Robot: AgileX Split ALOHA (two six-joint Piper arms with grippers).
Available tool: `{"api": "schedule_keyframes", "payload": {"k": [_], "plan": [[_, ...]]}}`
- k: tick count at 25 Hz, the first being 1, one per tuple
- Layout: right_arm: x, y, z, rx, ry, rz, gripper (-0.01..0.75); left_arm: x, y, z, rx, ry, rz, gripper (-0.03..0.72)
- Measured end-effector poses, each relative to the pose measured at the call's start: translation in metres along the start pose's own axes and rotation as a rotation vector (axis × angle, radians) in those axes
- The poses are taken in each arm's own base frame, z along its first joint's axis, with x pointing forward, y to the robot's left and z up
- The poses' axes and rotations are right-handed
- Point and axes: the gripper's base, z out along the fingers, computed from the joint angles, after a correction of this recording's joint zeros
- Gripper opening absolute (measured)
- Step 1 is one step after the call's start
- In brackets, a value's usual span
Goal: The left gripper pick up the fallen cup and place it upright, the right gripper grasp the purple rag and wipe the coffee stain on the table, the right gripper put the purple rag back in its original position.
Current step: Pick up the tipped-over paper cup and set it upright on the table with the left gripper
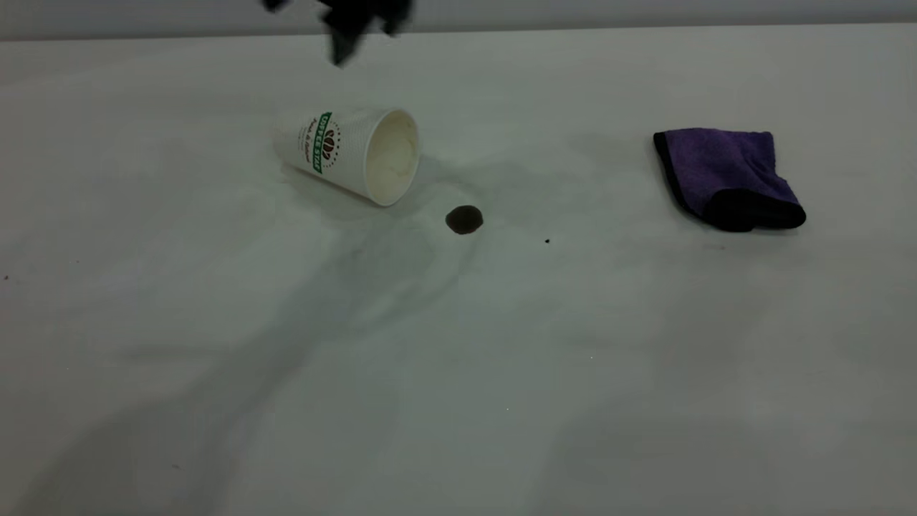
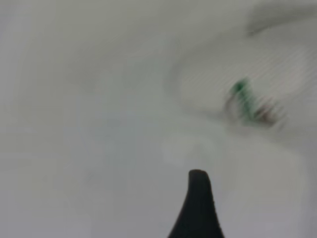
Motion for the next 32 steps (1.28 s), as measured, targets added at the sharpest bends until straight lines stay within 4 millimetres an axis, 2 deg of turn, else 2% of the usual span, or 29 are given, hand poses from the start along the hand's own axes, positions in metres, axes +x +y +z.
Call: {"api": "schedule_keyframes", "payload": {"k": [5,13,19,22,24,26,28,31,32], "plan": [[0.0,0.0,0.0,0.0,0.0,0.0,0.555,-0.012,-0.021,0.014,-0.021,-0.014,0.057,0.687],[0.0,0.0,0.0,0.0,0.0,0.0,0.555,-0.004,-0.047,0.066,-0.047,0.031,0.147,0.681],[0.0,0.0,0.0,0.0,0.0,0.0,0.555,-0.002,-0.053,0.094,-0.144,0.01,0.224,0.662],[0.0,0.0,0.0,0.0,0.0,0.0,0.555,-0.001,-0.054,0.105,-0.205,0.002,0.272,0.626],[0.0,0.0,0.0,0.0,0.0,0.0,0.555,0.0,-0.054,0.111,-0.251,-0.001,0.303,0.575],[0.0,0.0,0.0,0.0,0.0,0.0,0.555,0.0,-0.052,0.113,-0.297,-0.005,0.322,0.492],[0.0,0.0,0.0,0.0,0.0,0.0,0.555,0.0,-0.049,0.113,-0.334,-0.001,0.331,0.352],[0.0,0.0,0.0,0.0,0.0,0.0,0.555,0.0,-0.043,0.108,-0.372,0.014,0.329,0.104],[0.0,0.0,0.0,0.0,0.0,0.0,0.555,-0.002,-0.04,0.103,-0.385,0.016,0.323,0.057]]}}
